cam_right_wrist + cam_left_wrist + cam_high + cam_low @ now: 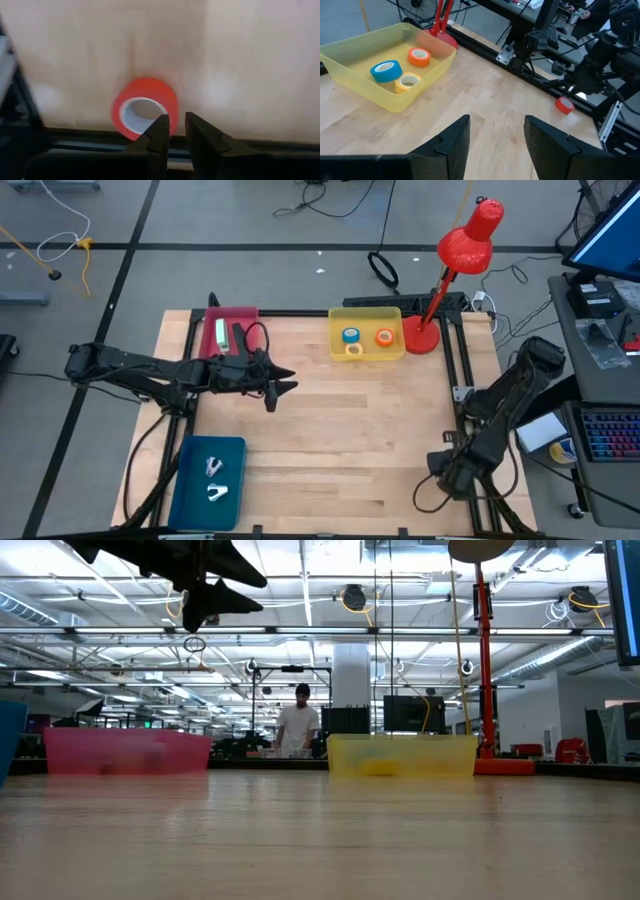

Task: Pick and place Stapler, Stapler remover, tape
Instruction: Put the red tape into the yellow bin

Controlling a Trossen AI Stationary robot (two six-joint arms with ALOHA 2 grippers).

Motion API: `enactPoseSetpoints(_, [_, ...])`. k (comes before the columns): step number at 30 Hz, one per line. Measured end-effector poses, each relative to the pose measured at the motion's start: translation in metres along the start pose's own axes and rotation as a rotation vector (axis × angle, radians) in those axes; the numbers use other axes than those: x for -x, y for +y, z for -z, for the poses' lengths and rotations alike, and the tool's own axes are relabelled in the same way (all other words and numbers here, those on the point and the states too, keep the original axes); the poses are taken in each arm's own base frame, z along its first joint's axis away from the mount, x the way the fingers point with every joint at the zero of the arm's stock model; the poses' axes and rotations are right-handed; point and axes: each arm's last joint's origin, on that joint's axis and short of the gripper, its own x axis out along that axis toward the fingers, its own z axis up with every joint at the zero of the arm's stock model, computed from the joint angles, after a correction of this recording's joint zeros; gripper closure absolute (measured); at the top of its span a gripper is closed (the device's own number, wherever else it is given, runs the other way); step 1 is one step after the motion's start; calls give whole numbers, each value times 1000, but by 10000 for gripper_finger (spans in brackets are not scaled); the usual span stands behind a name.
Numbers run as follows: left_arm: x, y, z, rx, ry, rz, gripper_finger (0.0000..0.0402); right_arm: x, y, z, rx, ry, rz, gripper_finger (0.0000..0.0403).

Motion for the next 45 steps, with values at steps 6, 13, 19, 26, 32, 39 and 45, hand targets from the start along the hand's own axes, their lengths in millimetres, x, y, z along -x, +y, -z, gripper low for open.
enactPoseSetpoints(6, [0, 0, 0, 0, -1, -2, 215, -2, 9, 4, 31, -63, -20, 348])
enactPoseSetpoints(13, [0, 0, 0, -6, -2, -4, 215, -2, 10, 8, 48, -59, -10, 346])
enactPoseSetpoints(19, [0, 0, 0, -6, -2, -4, 215, -2, 9, 7, 52, -100, 11, 348])
enactPoseSetpoints(26, [0, 0, 0, -18, -2, -4, 215, -2, 11, 5, 28, -142, 9, 348])
enactPoseSetpoints(32, [0, 0, 0, -19, -1, -4, 215, -2, 10, 5, -17, -135, 13, 348])
enactPoseSetpoints(39, [0, 0, 0, -31, -1, -5, 215, -2, 6, 8, -143, -111, 45, 333])
enactPoseSetpoints(45, [0, 0, 0, -46, -1, -5, 215, -2, 6, 8, -131, -93, 37, 265])
